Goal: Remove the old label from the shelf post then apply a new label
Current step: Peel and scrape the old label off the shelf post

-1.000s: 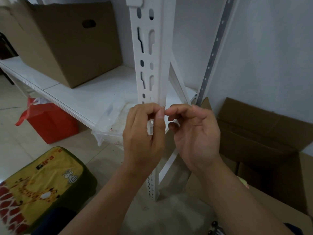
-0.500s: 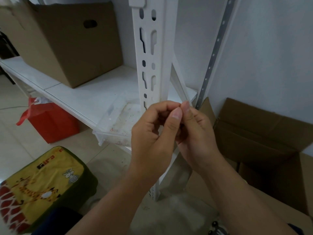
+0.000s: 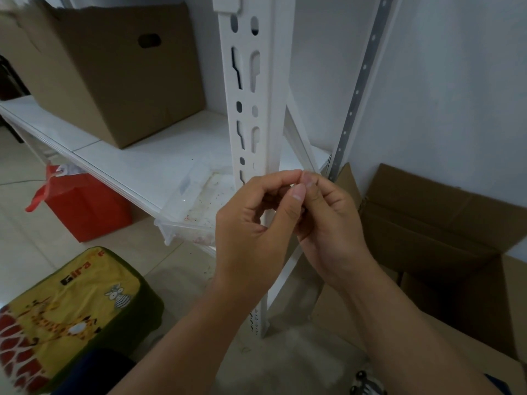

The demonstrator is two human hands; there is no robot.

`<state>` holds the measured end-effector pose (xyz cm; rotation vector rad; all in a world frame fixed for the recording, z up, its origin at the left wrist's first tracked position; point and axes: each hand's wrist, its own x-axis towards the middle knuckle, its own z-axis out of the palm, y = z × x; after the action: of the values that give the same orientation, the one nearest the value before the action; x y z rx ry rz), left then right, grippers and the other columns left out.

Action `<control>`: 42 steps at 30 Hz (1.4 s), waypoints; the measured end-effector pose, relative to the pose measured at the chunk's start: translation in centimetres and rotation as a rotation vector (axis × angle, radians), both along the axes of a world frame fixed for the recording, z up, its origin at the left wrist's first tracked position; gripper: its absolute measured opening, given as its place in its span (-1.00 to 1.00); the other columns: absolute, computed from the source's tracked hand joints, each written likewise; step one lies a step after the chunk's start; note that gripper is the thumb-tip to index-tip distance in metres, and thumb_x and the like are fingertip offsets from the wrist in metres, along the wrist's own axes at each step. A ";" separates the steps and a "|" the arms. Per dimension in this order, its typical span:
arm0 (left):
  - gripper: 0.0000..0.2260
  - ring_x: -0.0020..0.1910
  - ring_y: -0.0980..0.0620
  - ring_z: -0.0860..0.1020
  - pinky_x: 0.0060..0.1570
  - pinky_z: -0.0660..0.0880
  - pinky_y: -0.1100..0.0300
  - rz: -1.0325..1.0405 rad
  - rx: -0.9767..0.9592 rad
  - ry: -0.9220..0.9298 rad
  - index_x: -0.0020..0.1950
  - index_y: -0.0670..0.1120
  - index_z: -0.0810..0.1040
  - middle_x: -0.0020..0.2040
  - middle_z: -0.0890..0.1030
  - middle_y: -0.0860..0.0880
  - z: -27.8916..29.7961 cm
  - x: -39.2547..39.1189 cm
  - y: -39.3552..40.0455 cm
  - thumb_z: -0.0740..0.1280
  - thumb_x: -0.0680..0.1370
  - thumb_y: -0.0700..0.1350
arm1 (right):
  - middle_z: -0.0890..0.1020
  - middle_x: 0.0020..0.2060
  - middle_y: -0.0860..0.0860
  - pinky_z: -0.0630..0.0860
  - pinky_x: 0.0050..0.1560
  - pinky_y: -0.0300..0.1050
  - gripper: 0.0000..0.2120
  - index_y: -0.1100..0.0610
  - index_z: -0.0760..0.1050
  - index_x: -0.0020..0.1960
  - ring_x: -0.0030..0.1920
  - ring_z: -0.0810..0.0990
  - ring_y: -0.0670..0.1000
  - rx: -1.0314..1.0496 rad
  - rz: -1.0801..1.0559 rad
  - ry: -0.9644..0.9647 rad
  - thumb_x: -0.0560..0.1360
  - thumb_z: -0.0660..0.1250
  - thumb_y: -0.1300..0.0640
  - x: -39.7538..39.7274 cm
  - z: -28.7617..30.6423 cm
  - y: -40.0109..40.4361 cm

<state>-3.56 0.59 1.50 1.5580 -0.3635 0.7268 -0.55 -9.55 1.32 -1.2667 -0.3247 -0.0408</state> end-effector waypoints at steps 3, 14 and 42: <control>-0.88 -0.14 -0.01 0.67 -0.13 0.64 0.13 -0.033 -0.026 0.022 0.07 -0.12 0.61 -0.10 0.68 -0.04 0.2 0.1 0.2 0.36 0.55 -0.23 | 0.53 -0.35 0.21 0.45 -0.24 0.00 -0.56 0.24 0.52 -0.17 -0.30 0.46 0.12 -0.047 0.013 -0.037 0.40 0.39 -0.18 0.4 -0.1 -0.5; -0.94 -0.25 0.00 0.58 -0.22 0.57 0.16 0.052 0.134 0.004 -0.07 -0.06 0.50 -0.22 0.58 -0.02 -0.4 1.0 1.7 0.29 0.56 -0.09 | 0.50 -0.44 -0.02 0.45 -0.34 -0.25 -0.68 0.18 0.50 -0.23 -0.40 0.45 -0.06 -0.270 -0.132 -0.138 0.45 0.25 -0.09 0.6 0.6 -0.9; -0.89 -0.18 0.17 0.54 -0.12 0.45 0.41 0.338 0.341 -0.226 0.02 -0.15 0.63 -0.15 0.60 0.04 -0.5 0.8 1.1 0.34 0.56 -0.18 | 0.58 -0.28 0.12 0.54 -0.24 -0.15 -0.65 0.15 0.65 -0.17 -0.26 0.57 0.04 0.103 0.301 0.119 0.48 0.28 -0.11 0.4 0.5 -0.9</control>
<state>-2.74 1.65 0.96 1.8893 -0.4108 1.1567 -0.15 -10.43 1.82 -1.1024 -0.4024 0.2703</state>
